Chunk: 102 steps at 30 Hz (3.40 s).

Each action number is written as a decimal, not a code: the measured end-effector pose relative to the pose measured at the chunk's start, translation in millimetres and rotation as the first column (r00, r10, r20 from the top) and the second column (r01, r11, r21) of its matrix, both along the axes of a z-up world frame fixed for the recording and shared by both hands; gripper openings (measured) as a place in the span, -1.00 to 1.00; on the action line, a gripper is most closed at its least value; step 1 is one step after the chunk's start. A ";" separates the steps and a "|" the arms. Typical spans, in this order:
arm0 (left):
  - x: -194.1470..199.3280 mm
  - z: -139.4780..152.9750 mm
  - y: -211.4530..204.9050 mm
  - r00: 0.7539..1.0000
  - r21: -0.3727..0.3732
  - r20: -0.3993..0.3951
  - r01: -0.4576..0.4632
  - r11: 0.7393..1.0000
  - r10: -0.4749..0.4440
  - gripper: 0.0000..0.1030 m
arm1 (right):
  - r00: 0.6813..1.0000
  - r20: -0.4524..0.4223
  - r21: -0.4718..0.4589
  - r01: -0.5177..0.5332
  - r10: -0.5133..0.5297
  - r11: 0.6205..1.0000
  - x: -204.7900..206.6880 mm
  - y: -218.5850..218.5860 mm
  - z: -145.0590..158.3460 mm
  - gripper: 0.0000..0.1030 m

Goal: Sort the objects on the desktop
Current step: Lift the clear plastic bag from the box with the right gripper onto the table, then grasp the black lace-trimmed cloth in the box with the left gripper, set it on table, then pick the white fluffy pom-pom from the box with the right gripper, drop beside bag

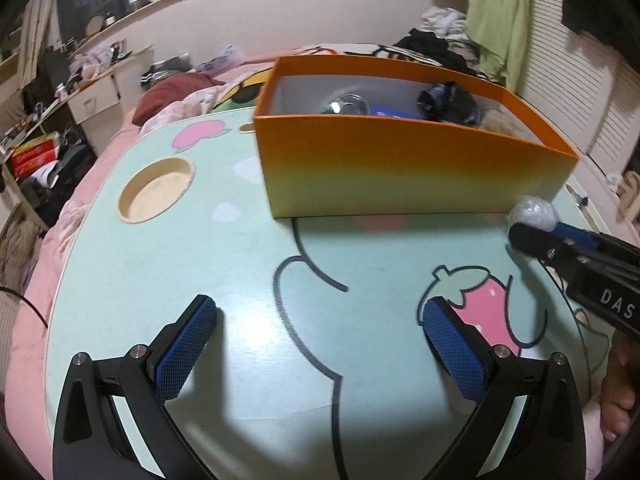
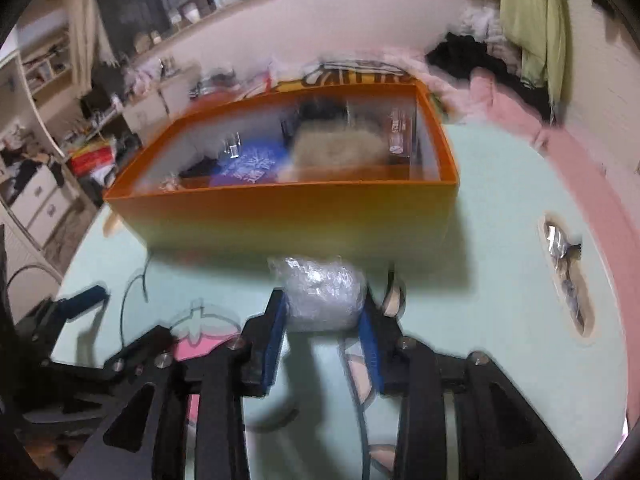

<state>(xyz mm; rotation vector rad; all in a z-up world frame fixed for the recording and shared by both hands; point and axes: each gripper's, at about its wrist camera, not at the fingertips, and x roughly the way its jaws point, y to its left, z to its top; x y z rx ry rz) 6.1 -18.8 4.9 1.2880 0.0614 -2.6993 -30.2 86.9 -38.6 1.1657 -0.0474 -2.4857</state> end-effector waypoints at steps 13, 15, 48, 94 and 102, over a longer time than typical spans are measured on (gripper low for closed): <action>-2.5 -0.5 -2.6 1.000 -0.005 -0.003 0.009 1.000 -0.009 0.99 | 0.998 -0.047 0.146 0.040 -0.034 0.988 51.5 9.7 -15.1 0.94; -2.9 -1.0 -2.1 1.000 -0.005 -0.001 0.013 1.000 -0.013 0.99 | 0.999 -0.040 0.147 0.040 -0.034 0.988 48.9 10.1 -17.7 0.95; -193.2 41.3 71.5 0.970 0.137 0.143 0.176 0.975 -0.196 -0.51 | 0.999 -0.044 0.147 0.039 -0.033 0.988 49.9 12.1 -16.3 0.97; 7.3 -1.0 19.7 0.982 -0.032 -0.008 0.189 0.981 -0.190 0.99 | 0.998 -0.048 0.140 0.046 -0.040 0.989 51.0 13.9 -16.6 0.97; 10.0 -5.5 18.4 0.983 -0.029 -0.009 0.182 0.983 -0.182 0.99 | 0.996 -0.075 0.100 0.056 -0.048 0.993 52.1 19.4 -14.0 0.34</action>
